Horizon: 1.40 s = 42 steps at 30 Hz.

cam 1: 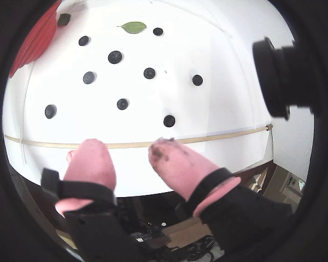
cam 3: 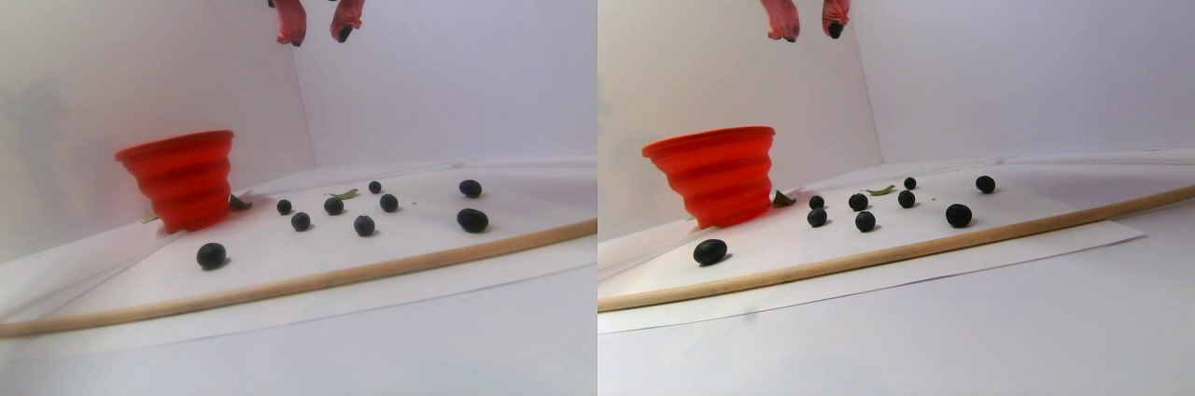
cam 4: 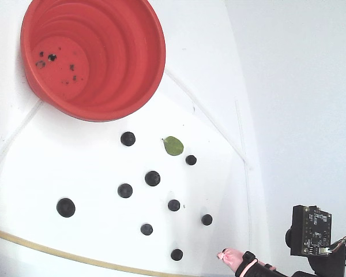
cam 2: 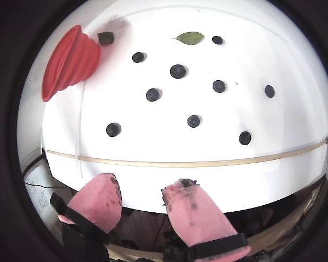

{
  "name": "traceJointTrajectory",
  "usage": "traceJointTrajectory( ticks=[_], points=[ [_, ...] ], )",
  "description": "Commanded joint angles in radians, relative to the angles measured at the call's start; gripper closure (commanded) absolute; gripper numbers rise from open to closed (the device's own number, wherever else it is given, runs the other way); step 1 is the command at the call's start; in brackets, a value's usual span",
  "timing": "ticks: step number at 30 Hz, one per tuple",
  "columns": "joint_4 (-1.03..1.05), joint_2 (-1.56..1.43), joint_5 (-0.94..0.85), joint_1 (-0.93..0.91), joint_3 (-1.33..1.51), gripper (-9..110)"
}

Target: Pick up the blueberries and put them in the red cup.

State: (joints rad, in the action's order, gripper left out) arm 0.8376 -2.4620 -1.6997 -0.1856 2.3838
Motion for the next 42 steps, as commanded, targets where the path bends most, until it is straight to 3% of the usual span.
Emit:
traceJointTrajectory(
  ticks=[1, 42],
  points=[
    [-0.049, 0.025, -0.014, -0.012, -0.021, 86],
    [-0.449, 0.491, -0.175, -0.057, -0.002, 86]
  ],
)
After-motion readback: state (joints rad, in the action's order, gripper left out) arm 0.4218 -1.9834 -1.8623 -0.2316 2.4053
